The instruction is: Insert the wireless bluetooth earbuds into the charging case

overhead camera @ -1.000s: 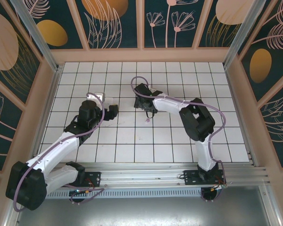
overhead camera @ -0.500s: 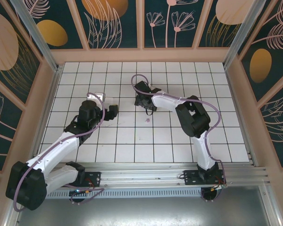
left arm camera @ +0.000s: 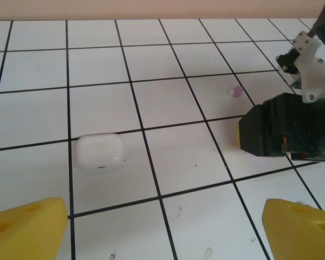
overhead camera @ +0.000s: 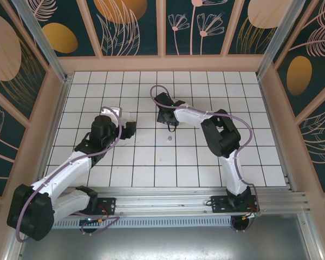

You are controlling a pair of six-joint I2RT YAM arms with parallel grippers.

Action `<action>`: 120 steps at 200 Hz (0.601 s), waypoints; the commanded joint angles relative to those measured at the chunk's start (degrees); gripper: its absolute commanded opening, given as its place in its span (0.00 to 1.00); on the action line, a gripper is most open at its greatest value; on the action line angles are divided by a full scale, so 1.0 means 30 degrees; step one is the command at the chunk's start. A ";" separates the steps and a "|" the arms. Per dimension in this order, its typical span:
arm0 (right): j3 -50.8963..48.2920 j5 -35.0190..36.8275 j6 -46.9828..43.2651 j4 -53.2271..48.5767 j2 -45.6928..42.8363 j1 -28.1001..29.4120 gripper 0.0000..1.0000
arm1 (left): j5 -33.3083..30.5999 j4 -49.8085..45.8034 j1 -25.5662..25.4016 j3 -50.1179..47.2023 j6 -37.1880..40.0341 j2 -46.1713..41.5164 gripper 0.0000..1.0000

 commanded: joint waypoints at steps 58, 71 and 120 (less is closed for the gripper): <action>-0.0341 -0.1029 -0.3034 -0.1017 -0.3191 -0.0140 0.44 | 0.6152 0.5719 0.0115 -0.2274 0.2999 -0.2460 0.87; -0.0567 -0.1412 -0.3529 -0.1384 -0.4420 -0.0182 0.44 | 0.7275 0.6372 0.0115 -0.2347 0.3596 -0.2919 0.86; -0.0121 -0.4119 -0.5726 -0.4503 -0.8221 -0.0153 0.44 | 1.2607 0.8396 0.0034 -0.2169 0.6348 -0.2805 0.83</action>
